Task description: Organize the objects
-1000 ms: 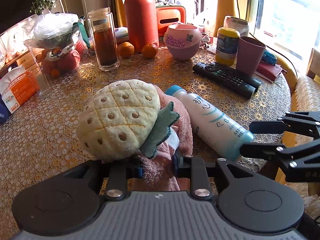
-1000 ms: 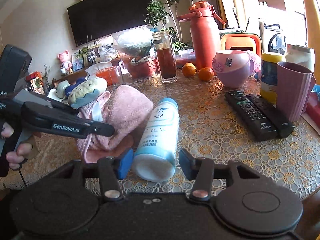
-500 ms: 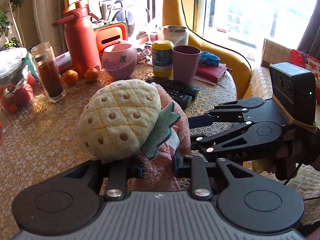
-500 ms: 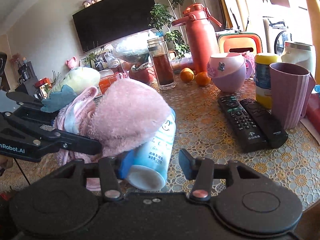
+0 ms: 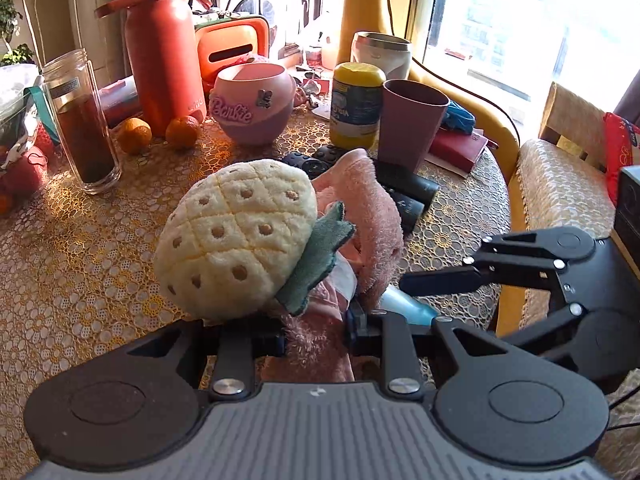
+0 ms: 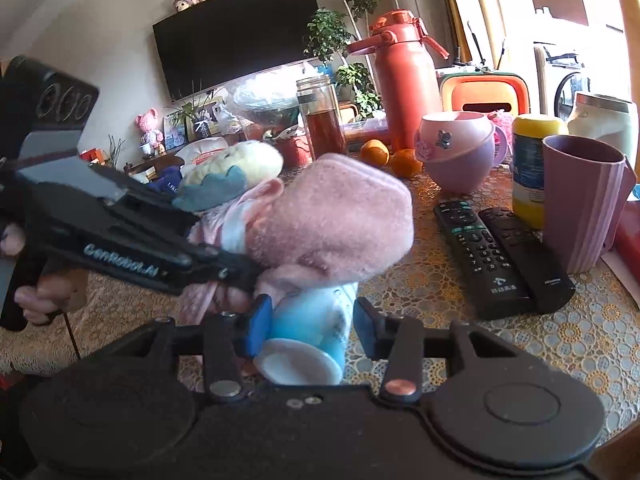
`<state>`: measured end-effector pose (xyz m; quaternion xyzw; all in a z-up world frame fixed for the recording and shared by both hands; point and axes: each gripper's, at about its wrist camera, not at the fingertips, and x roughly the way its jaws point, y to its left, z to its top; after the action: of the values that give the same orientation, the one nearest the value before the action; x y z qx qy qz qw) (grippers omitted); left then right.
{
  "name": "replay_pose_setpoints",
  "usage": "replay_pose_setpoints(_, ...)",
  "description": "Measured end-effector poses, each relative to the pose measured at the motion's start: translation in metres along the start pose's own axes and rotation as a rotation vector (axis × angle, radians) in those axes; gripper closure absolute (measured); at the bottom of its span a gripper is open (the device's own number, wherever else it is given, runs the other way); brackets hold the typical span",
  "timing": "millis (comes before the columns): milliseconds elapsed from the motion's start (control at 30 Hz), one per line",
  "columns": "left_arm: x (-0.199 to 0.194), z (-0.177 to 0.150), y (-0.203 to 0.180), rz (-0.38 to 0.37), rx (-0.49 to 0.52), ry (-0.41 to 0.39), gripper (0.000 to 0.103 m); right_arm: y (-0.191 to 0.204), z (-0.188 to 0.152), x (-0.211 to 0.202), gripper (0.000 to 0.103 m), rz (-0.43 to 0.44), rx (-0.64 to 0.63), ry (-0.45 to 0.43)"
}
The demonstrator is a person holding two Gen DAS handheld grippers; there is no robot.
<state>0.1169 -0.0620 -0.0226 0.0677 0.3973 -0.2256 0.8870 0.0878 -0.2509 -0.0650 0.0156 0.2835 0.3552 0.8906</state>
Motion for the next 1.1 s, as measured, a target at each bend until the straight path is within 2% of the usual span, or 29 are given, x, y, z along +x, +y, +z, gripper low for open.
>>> replay_pose_setpoints(100, 0.006, 0.009, 0.008, 0.022, 0.008, -0.003, 0.078, 0.009, -0.003, 0.002, 0.057, -0.017, -0.058, -0.004)
replay_pose_setpoints(233, 0.017, 0.019, 0.020, 0.044, -0.001, -0.002, 0.078, 0.008, -0.003, 0.001, 0.057, -0.024, -0.061, -0.005)
replay_pose_setpoints(367, 0.027, 0.027, 0.029, 0.068, -0.006, -0.005, 0.078, 0.011, -0.004, 0.001, 0.056, -0.069, -0.052, -0.003)
replay_pose_setpoints(467, 0.040, 0.030, 0.035, 0.114, -0.021, 0.019, 0.078, 0.016, -0.005, 0.003, 0.053, -0.115, -0.037, 0.005)
replay_pose_setpoints(700, 0.055, 0.019, 0.044, 0.157, -0.035, 0.053, 0.078, 0.036, -0.009, 0.011, 0.049, -0.211, -0.067, 0.006)
replay_pose_setpoints(833, 0.052, 0.016, 0.046, 0.165, -0.064, 0.051, 0.078, 0.048, -0.013, 0.020, 0.047, -0.264, -0.079, 0.053)
replay_pose_setpoints(1100, 0.033, -0.001, 0.049, 0.202, -0.102, 0.055, 0.078, 0.049, -0.014, 0.028, 0.050, -0.356, -0.051, 0.048)
